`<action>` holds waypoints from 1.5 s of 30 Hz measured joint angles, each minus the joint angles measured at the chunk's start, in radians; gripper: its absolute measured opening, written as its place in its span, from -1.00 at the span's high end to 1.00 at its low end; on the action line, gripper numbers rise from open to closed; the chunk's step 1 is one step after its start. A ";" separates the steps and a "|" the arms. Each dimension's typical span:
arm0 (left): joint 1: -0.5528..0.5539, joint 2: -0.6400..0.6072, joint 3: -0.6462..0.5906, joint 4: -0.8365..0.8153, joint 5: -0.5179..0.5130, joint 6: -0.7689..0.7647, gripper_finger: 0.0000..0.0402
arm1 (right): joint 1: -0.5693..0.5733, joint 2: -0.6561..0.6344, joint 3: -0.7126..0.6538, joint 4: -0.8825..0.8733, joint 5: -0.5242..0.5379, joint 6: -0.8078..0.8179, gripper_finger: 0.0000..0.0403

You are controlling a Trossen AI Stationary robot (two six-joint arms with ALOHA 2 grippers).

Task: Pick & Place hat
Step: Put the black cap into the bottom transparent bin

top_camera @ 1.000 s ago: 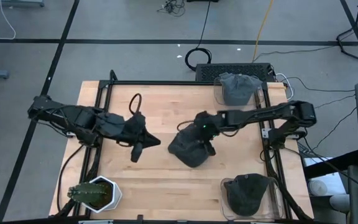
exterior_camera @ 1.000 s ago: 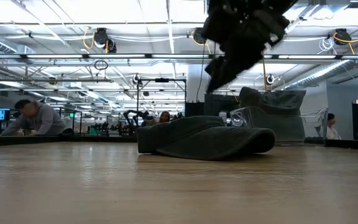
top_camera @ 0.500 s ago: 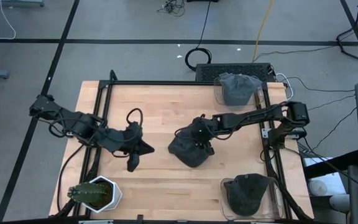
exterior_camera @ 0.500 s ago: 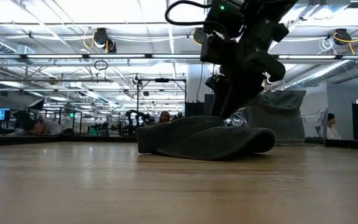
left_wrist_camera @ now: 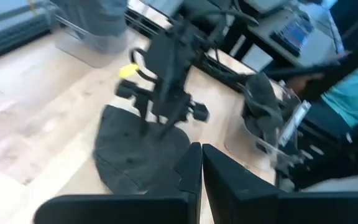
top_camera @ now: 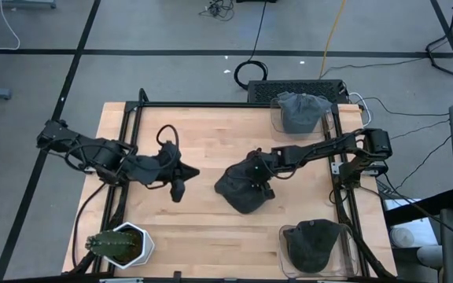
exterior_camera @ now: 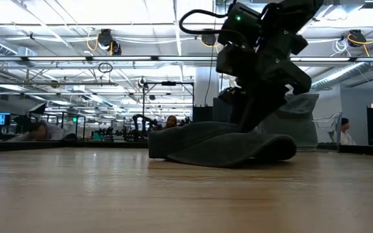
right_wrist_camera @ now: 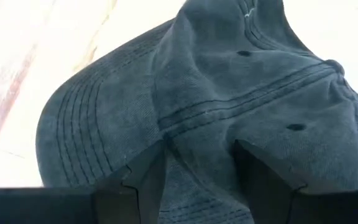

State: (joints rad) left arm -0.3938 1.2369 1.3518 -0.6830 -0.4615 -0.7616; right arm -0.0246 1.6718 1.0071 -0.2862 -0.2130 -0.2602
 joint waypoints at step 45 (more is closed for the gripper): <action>0.085 0.000 0.000 0.048 0.217 0.132 0.89 | 0.016 -0.136 -0.067 -0.009 0.080 0.340 0.04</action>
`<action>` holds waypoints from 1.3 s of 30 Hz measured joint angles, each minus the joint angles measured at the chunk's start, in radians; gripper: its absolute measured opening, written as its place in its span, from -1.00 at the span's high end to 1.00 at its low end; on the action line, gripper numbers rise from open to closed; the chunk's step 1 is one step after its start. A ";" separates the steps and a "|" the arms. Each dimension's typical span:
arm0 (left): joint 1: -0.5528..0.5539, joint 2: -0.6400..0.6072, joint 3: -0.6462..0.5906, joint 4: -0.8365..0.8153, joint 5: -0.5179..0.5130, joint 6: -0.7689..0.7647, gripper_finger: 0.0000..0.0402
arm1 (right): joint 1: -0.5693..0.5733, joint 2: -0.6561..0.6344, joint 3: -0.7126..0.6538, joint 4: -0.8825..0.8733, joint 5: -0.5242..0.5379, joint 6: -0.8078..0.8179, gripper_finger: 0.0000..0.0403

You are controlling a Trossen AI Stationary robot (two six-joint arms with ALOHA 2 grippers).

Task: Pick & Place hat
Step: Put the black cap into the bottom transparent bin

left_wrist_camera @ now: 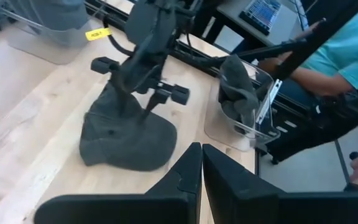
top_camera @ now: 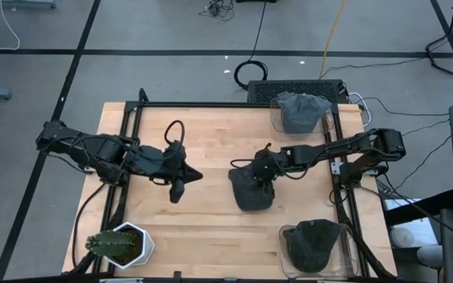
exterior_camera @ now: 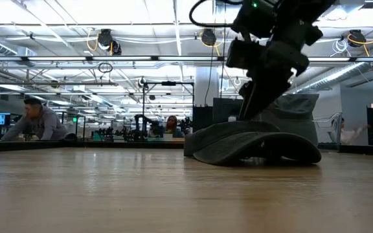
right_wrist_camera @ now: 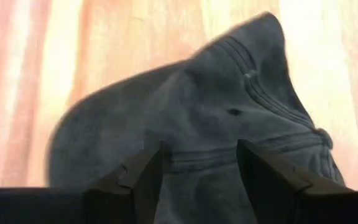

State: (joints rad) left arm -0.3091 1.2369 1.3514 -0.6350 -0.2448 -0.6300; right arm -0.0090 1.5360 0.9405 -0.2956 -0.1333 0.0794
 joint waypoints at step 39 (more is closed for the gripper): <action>-0.247 0.032 -0.001 0.014 -0.192 -0.204 0.89 | 0.407 -0.187 0.154 -0.319 0.424 0.184 0.99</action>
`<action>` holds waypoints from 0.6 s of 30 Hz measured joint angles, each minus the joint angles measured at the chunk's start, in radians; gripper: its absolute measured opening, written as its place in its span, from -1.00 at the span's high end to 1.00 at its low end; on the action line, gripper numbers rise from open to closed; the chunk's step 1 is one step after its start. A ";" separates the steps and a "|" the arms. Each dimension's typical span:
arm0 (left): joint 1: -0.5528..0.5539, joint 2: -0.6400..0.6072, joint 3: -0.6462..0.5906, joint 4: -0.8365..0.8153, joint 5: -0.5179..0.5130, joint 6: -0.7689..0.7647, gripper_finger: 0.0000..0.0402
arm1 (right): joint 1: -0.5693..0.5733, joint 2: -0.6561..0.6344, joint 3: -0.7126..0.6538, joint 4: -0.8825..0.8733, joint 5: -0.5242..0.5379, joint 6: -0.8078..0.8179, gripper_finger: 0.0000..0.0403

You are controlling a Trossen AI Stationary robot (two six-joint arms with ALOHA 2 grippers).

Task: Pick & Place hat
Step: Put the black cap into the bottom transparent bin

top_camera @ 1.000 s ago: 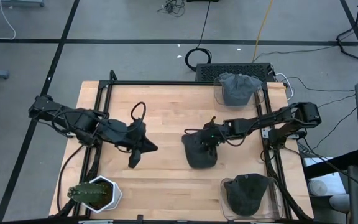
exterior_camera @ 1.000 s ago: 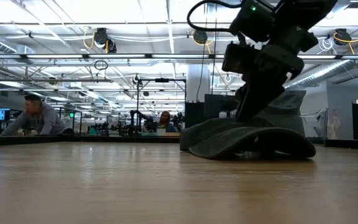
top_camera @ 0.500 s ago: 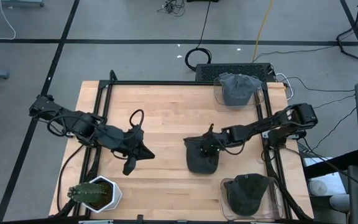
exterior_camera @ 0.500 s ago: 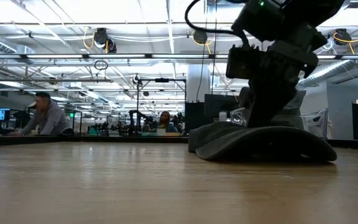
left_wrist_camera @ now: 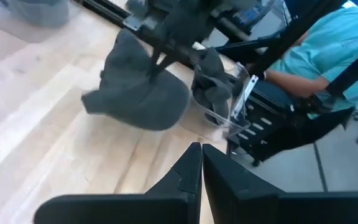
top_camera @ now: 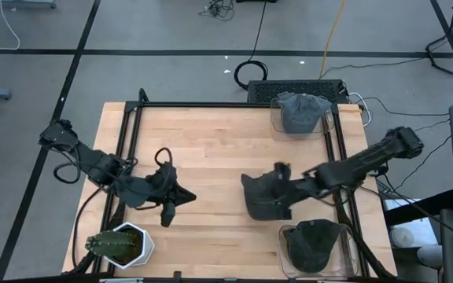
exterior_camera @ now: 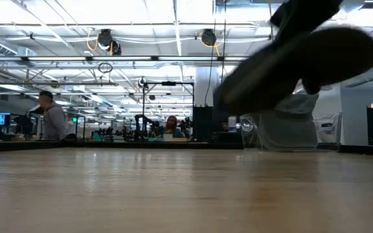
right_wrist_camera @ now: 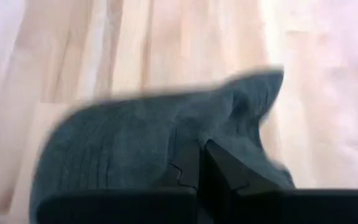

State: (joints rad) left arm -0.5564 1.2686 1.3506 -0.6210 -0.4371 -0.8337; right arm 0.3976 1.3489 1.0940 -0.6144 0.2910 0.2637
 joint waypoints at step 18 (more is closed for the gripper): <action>0.045 0.169 0.000 0.296 -0.036 -0.039 0.89 | 0.540 -0.196 0.264 -0.455 0.163 0.361 1.00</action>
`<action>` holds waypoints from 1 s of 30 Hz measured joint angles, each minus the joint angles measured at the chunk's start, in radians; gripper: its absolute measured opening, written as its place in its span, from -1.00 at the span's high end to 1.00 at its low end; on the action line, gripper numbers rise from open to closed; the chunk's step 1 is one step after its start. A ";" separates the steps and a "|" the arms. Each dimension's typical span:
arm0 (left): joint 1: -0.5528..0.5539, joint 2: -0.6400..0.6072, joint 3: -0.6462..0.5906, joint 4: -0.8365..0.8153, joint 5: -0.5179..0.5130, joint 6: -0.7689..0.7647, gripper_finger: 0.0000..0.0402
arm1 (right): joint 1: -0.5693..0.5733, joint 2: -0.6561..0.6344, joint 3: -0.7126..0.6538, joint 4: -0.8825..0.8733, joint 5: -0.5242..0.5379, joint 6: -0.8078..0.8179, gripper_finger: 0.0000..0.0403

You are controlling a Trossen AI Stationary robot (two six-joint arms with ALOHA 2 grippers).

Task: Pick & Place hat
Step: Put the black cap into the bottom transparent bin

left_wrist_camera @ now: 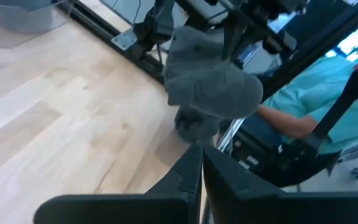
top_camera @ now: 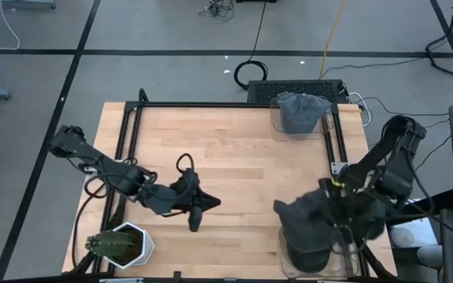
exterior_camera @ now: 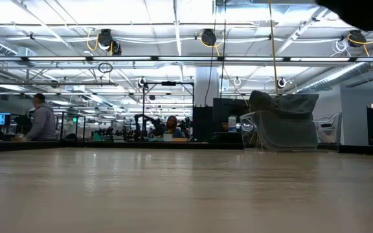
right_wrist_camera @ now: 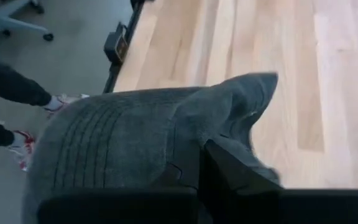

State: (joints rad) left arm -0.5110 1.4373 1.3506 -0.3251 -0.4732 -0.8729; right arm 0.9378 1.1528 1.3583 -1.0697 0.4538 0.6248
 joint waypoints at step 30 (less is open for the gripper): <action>0.052 0.027 0.000 0.092 0.031 0.093 0.89 | 0.319 0.256 -0.036 -0.001 0.081 0.544 0.97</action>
State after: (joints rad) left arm -0.4587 1.4643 1.3510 -0.2334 -0.4424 -0.7803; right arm 1.2564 1.4090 1.3221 -1.0710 0.5344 1.1688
